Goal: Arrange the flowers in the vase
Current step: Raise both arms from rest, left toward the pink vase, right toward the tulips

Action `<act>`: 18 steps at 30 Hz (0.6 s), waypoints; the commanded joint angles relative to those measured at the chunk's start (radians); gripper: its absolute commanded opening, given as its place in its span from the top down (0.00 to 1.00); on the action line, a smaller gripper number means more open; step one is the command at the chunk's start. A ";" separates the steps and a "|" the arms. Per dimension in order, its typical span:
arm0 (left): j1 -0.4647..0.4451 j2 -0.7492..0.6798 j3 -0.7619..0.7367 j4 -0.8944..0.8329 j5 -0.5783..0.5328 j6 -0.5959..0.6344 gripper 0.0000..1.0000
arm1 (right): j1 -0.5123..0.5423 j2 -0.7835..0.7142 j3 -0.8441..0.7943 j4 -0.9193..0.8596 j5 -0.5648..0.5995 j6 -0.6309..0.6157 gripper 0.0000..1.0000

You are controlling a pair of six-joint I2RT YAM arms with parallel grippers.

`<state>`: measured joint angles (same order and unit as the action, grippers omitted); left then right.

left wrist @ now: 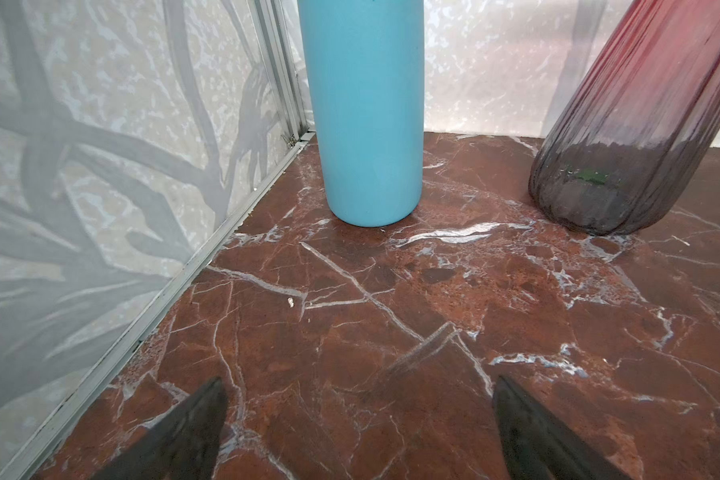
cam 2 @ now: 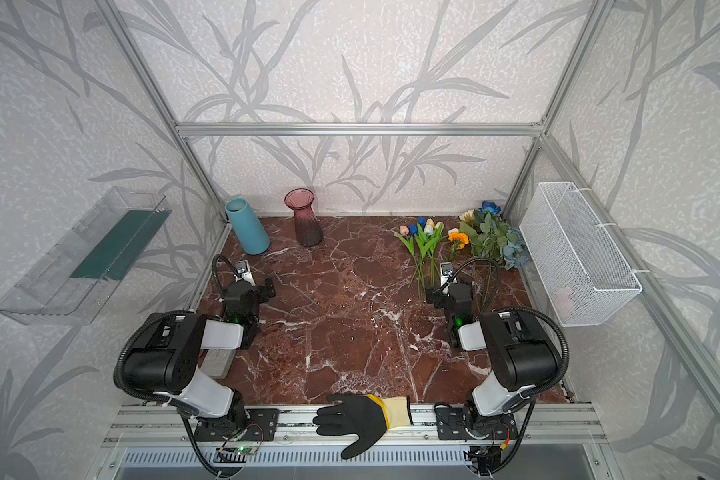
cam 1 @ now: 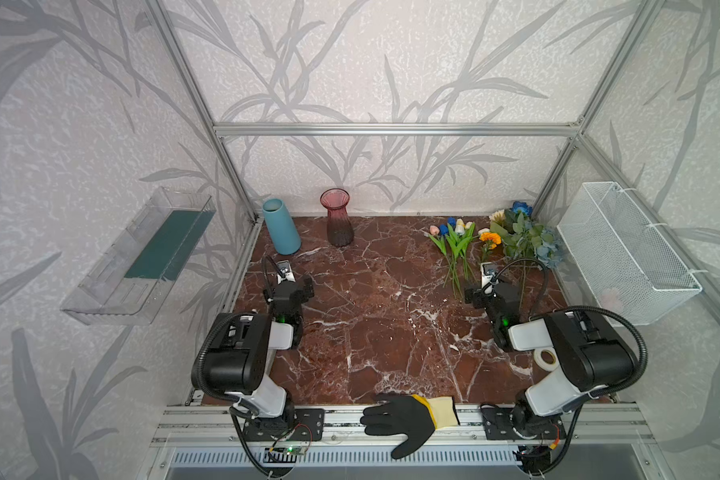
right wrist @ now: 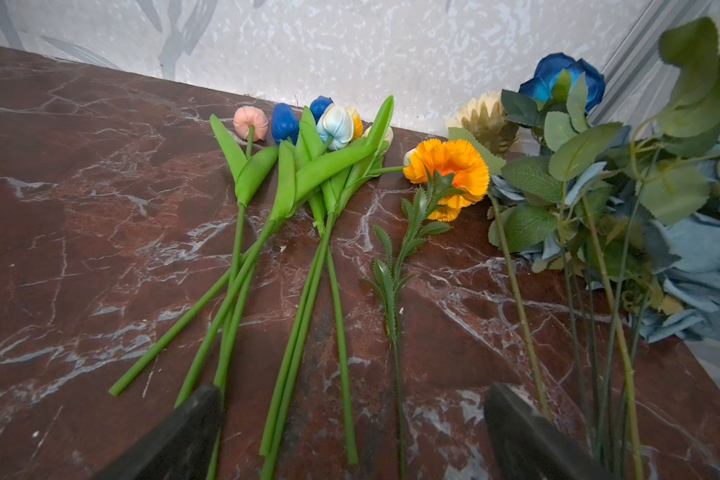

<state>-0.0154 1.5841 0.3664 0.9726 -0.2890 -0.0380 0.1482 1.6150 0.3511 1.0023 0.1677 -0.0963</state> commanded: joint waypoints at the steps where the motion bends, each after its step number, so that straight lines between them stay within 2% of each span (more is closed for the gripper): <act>1: 0.006 -0.011 -0.003 0.012 -0.004 -0.014 0.01 | -0.007 -0.023 0.017 0.002 -0.018 0.015 0.01; 18: 0.005 -0.010 0.000 0.008 -0.001 -0.010 0.01 | -0.013 -0.023 0.020 -0.007 -0.030 0.018 0.01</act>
<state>-0.0154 1.5841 0.3664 0.9722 -0.2890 -0.0380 0.1417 1.6150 0.3519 0.9958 0.1471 -0.0933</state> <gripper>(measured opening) 0.991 0.991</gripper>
